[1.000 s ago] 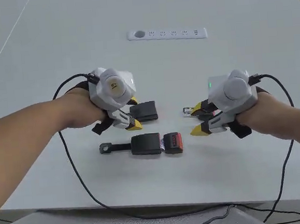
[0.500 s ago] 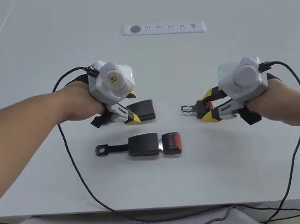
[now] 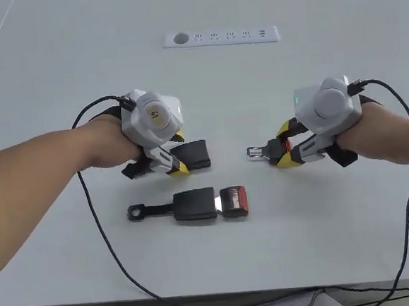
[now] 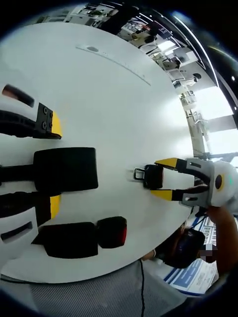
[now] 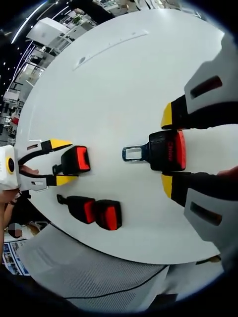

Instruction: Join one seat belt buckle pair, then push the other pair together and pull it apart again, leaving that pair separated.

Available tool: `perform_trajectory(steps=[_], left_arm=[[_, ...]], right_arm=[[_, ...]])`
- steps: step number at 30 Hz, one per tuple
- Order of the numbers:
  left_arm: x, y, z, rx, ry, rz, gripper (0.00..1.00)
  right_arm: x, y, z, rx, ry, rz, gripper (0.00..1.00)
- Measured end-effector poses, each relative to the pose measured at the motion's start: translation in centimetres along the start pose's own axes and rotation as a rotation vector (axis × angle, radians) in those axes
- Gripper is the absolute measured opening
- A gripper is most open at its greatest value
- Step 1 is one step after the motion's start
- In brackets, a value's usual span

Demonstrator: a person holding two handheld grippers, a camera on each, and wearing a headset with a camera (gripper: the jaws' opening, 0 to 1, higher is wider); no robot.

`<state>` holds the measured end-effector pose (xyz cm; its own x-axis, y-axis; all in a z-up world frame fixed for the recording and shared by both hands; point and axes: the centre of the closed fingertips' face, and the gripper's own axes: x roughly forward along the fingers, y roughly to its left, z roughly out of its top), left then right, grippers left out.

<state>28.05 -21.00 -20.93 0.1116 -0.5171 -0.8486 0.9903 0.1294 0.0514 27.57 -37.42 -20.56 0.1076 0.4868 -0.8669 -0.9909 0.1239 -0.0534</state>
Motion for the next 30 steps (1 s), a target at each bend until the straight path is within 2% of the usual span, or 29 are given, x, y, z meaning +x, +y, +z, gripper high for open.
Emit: perform_trajectory(steps=[6, 11, 21, 30], left_arm=[[-0.01, -0.95, 0.24, 0.025, -0.01, -0.04, 0.35], [-0.02, -0.92, 0.29, 0.044, -0.018, -0.044, 0.35], [0.09, -0.69, 0.23, 0.064, 0.003, -0.068, 0.34], [0.15, -0.9, 0.36, 0.084, 0.027, -0.08, 0.34]], right_arm=[[0.2, -0.09, -0.21, 0.004, -0.007, 0.04, 0.32], [0.12, 0.02, -0.11, -0.01, -0.004, 0.06, 0.32], [-0.05, 0.3, 0.12, -0.034, 0.004, 0.086, 0.32], [0.14, 0.44, 0.45, -0.037, 0.003, 0.079, 0.32]])
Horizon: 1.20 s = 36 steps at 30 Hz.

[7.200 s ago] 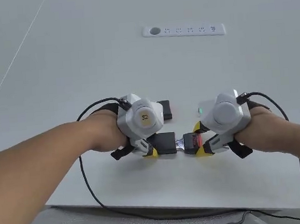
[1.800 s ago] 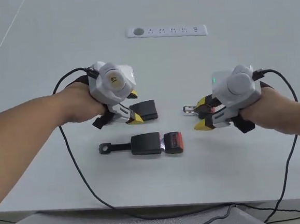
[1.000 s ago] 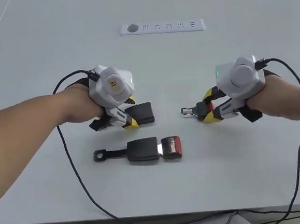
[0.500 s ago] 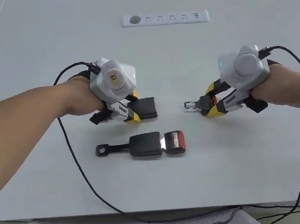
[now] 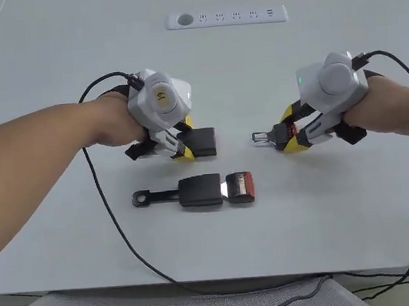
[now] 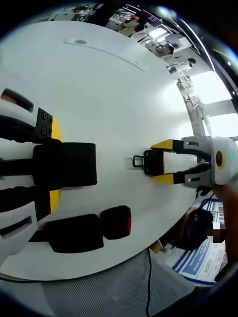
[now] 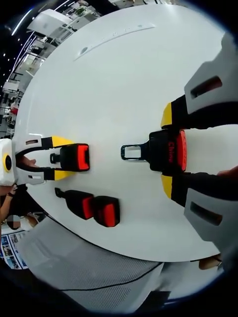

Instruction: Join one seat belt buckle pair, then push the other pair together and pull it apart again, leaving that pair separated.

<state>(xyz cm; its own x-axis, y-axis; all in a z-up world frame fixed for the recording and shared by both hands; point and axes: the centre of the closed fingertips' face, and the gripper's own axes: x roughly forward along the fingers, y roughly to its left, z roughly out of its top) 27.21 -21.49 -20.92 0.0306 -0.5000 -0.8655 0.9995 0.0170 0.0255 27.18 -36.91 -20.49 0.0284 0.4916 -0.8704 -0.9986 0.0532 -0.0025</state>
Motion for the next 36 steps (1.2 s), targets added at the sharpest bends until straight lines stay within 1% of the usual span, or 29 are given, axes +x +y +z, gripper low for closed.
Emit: perform_trajectory(steps=[4, 6, 11, 12, 14, 18, 19, 21, 24, 25, 27, 29, 31, 36], left_arm=[[0.0, 0.0, 0.0, -0.005, -0.001, 0.005, 0.34], [0.0, 0.0, 0.0, -0.007, -0.002, 0.006, 0.34], [0.0, -0.1, 0.1, -0.01, 0.0, 0.006, 0.34], [0.0, -0.1, 0.1, -0.01, 0.001, 0.007, 0.34], [0.0, -0.1, 0.1, -0.009, 0.003, 0.009, 0.34], [0.0, -0.1, 0.2, -0.011, 0.005, 0.012, 0.34], [0.0, -0.1, 0.2, -0.015, 0.007, 0.013, 0.34], [0.0, 0.0, 0.1, -0.017, 0.009, 0.012, 0.34], [0.0, 0.0, 0.1, -0.019, 0.014, 0.01, 0.34], [0.1, 0.0, 0.1, -0.018, 0.016, 0.008, 0.34], [0.1, 0.0, 0.0, -0.018, 0.018, 0.008, 0.34], [0.0, 0.0, 0.0, -0.02, 0.017, 0.01, 0.34], [0.0, 0.0, 0.0, -0.022, 0.016, 0.011, 0.34], [0.0, 0.0, 0.1, -0.025, 0.016, 0.013, 0.34]], right_arm=[[0.6, -0.5, 0.2, 0.01, -0.021, -0.006, 0.31], [0.5, 0.0, 1.0, 0.013, -0.032, -0.007, 0.31], [1.5, -0.1, 2.1, 0.008, -0.05, -0.007, 0.31], [1.7, 0.0, 2.6, 0.006, -0.057, -0.007, 0.31], [2.0, -0.1, 3.1, 0.003, -0.064, -0.009, 0.31], [2.3, 0.3, 4.4, 0.0, -0.075, -0.011, 0.31], [2.7, 0.0, 4.5, -0.003, -0.078, -0.012, 0.31], [3.0, -0.1, 4.8, -0.003, -0.08, -0.015, 0.31], [2.7, 0.2, 5.1, -0.006, -0.087, -0.016, 0.31], [3.0, 0.2, 5.5, -0.012, -0.092, -0.014, 0.31], [3.3, 0.2, 5.7, -0.014, -0.096, -0.015, 0.31], [3.1, 0.5, 5.7, -0.016, -0.101, -0.019, 0.31], [3.5, 0.7, 6.3, -0.028, -0.103, -0.018, 0.31], [3.7, 0.4, 6.7, -0.048, -0.105, -0.021, 0.31]])
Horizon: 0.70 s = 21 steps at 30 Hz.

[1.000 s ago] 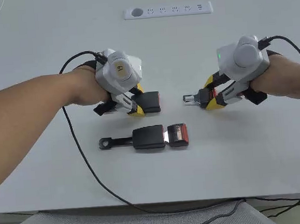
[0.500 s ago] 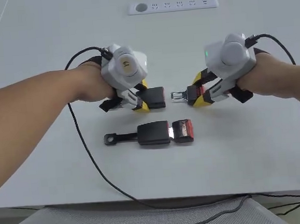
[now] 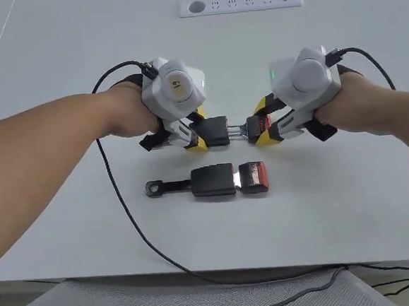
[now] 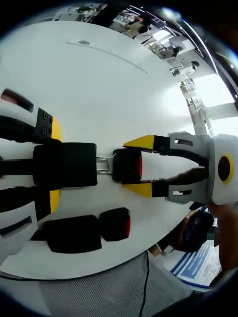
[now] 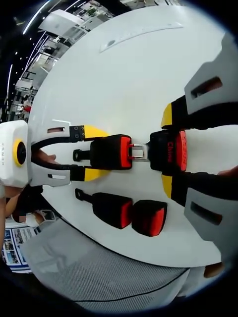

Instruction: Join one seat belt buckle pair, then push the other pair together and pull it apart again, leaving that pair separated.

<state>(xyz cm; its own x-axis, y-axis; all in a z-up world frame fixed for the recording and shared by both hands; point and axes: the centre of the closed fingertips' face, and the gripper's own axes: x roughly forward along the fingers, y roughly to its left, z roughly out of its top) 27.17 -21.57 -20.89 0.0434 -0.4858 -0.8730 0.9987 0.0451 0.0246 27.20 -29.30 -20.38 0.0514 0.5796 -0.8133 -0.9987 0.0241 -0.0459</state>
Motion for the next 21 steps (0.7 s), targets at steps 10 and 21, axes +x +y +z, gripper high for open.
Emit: perform_trajectory(steps=[10, 21], left_arm=[[0.1, 0.0, 0.2, 0.003, -0.004, -0.002, 0.33], [0.1, 0.1, 0.0, -0.011, -0.032, -0.009, 0.33]], right_arm=[[0.5, -0.1, 0.6, 0.001, -0.021, 0.01, 0.3], [0.7, 0.0, 1.3, 0.026, -0.02, 0.009, 0.29]])
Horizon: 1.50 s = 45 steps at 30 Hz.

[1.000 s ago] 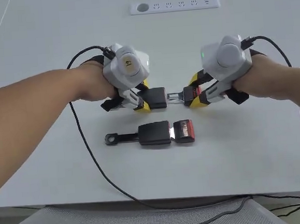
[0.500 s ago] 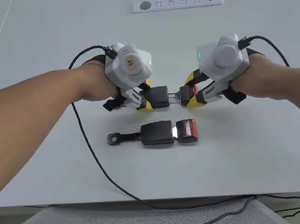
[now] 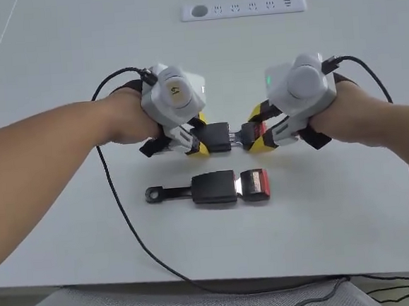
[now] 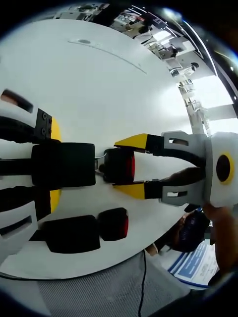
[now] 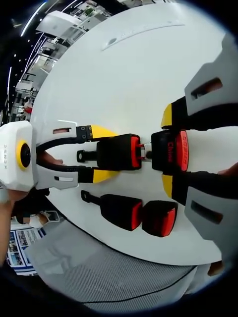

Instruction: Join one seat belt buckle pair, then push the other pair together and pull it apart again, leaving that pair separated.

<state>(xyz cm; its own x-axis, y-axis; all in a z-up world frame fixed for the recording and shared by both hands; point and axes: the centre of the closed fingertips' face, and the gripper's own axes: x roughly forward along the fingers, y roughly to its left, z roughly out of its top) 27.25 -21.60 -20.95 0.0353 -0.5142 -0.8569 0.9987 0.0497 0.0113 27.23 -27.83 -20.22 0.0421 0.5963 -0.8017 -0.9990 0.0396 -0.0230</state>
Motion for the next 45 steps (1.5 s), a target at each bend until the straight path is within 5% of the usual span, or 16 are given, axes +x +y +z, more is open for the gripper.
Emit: perform_trajectory(steps=[20, 45], left_arm=[[-0.1, -0.1, 0.0, 0.0, -0.014, 0.008, 0.32], [-0.1, 0.0, 0.0, 0.012, 0.009, 0.003, 0.33]], right_arm=[[0.7, 0.5, 1.4, 0.005, -0.007, 0.001, 0.28], [0.5, 0.3, 0.9, 0.003, 0.012, 0.0, 0.29]])
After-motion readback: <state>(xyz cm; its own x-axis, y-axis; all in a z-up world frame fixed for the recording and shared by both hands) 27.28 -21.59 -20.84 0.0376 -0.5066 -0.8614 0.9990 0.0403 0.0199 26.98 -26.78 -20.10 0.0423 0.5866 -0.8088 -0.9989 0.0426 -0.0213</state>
